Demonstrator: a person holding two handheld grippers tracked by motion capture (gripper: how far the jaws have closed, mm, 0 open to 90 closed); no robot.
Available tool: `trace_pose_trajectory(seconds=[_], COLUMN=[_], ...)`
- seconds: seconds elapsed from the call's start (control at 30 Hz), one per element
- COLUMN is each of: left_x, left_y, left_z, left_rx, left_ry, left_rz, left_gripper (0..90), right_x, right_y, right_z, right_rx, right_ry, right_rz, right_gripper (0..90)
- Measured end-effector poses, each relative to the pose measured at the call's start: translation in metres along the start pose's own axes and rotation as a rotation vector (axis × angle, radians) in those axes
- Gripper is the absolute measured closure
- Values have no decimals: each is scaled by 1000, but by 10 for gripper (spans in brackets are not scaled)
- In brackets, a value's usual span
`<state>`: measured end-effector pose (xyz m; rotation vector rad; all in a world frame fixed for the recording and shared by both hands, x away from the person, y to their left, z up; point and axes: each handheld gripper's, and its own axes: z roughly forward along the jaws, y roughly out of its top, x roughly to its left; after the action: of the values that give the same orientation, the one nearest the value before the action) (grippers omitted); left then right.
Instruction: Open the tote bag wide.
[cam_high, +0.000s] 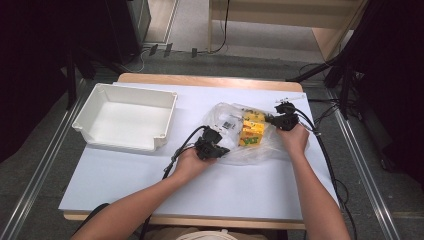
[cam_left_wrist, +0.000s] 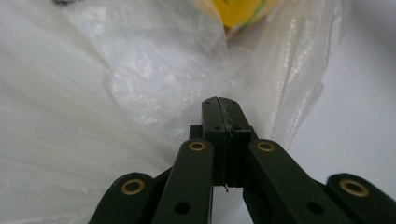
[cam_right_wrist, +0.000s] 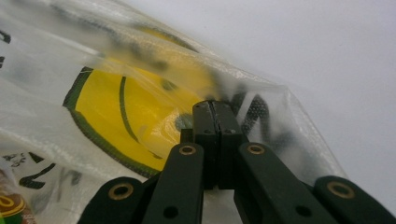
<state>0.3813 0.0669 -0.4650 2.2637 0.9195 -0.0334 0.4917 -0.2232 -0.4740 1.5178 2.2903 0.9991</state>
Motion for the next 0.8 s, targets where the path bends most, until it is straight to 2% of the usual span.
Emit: trace_pose_trajectory(seconds=[0.3,0.5,0.57,0.6,0.63,0.7,0.8], left_x=[-10,-8,-8,-8,-7,-7,-9], left_y=[-22,-32,-34,-35,-34,-32,-25], left_z=[-15,-25,-27,-28,-28,-29,-35], left_rx=[24,41,46,47,41,29,4], left_ry=[-24,-46,-38,-40,-40,-50,-47], left_rz=[31,18,28,32,26,19,41], left_gripper=[900,900,900,900,900,900,900], right_x=[-9,-20,-22,-23,-24,-24,-20], right_y=[3,5,5,6,6,7,7], right_z=[0,-2,-3,-4,-4,-5,-8], right_rx=[-9,-4,1,7,7,15,14], right_ry=[-68,-97,-156,-205,-213,-201,-163], right_rz=[20,34,30,26,36,62,67], right_gripper=[900,900,900,900,900,900,900])
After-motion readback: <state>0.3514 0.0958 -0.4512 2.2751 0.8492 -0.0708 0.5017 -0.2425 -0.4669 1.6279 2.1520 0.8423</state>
